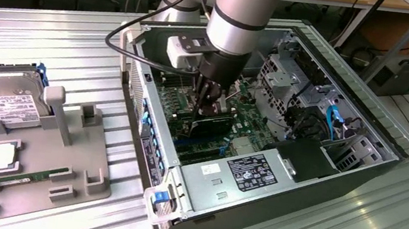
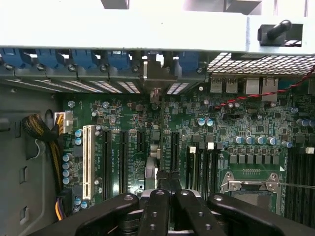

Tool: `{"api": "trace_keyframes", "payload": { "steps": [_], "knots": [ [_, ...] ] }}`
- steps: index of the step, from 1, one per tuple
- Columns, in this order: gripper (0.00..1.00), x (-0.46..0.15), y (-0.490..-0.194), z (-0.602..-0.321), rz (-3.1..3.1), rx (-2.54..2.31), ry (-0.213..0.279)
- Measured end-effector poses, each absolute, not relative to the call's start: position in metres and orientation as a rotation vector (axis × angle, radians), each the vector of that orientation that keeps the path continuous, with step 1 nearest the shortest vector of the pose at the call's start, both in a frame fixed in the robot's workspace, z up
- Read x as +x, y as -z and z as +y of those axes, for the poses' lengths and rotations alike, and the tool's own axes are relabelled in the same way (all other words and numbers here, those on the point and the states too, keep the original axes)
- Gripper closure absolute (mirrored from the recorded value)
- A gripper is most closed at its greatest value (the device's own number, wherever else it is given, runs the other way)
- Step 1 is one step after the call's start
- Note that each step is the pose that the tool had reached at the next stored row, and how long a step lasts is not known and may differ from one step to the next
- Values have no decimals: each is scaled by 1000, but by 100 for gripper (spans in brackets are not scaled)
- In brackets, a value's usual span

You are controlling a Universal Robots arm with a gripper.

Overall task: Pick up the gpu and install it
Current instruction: 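Insert the gpu into the slot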

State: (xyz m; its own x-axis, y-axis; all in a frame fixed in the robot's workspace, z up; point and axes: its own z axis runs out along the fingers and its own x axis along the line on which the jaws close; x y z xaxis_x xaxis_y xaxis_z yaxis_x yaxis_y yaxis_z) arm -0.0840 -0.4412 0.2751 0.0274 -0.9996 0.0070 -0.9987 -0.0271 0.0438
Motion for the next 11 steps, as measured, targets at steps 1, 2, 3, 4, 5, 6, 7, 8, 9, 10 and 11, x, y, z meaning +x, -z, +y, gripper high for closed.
{"api": "trace_keyframes", "payload": {
  "steps": [1,2,3,4,5,6,7,8,9,10,11],
  "knots": [
    [89,-84,-275,-442,-2165,2226,39],
    [89,-84,-275,-442,-2165,2225,39],
    [89,-84,-275,-442,-2164,2225,39],
    [89,-84,-275,-442,-2164,2225,38],
    [89,-84,-275,-442,-2164,2225,38],
    [89,-84,-275,-442,-2164,2226,38],
    [89,-84,-275,-443,-2163,2226,38],
    [89,-84,-275,-443,-2163,2226,38],
    [89,-84,-275,-443,-2163,2226,38],
    [89,-84,-275,-443,-2163,2226,38],
    [89,-84,-275,-443,-2163,2226,38]
  ]
}}
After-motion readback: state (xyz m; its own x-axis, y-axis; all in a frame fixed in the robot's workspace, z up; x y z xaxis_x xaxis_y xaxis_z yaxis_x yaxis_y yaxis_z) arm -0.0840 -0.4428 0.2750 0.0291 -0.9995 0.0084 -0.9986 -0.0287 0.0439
